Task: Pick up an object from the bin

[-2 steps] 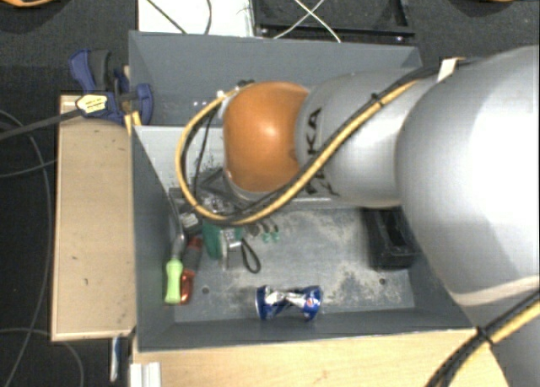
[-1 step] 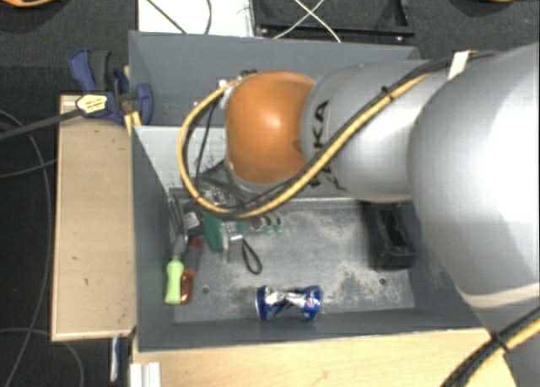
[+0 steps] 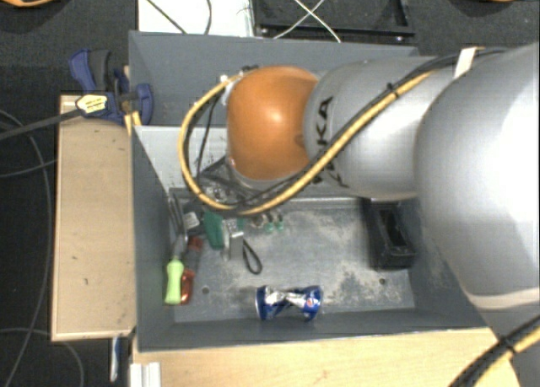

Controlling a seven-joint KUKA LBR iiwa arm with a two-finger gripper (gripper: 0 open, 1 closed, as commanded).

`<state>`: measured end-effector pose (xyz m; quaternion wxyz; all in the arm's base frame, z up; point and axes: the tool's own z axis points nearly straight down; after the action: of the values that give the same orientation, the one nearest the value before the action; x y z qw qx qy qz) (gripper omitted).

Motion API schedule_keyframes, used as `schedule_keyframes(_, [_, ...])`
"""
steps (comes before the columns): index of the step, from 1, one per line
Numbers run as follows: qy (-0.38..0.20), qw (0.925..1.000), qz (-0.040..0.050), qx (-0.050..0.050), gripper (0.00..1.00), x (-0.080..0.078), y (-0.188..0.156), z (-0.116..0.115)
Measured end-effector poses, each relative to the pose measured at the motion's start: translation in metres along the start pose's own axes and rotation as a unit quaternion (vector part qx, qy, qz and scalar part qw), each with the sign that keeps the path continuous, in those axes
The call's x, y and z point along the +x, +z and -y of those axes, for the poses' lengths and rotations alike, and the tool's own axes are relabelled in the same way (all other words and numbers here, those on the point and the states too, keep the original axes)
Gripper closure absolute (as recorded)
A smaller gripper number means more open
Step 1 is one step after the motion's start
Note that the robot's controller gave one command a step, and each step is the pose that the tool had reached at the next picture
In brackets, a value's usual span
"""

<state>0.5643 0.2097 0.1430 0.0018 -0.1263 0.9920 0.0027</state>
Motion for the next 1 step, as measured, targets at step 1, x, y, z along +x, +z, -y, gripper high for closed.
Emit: schedule_keyframes(1, [0.0, 1.0, -0.0012, 0.0, 1.0, 0.0007, -0.0111, 0.0])
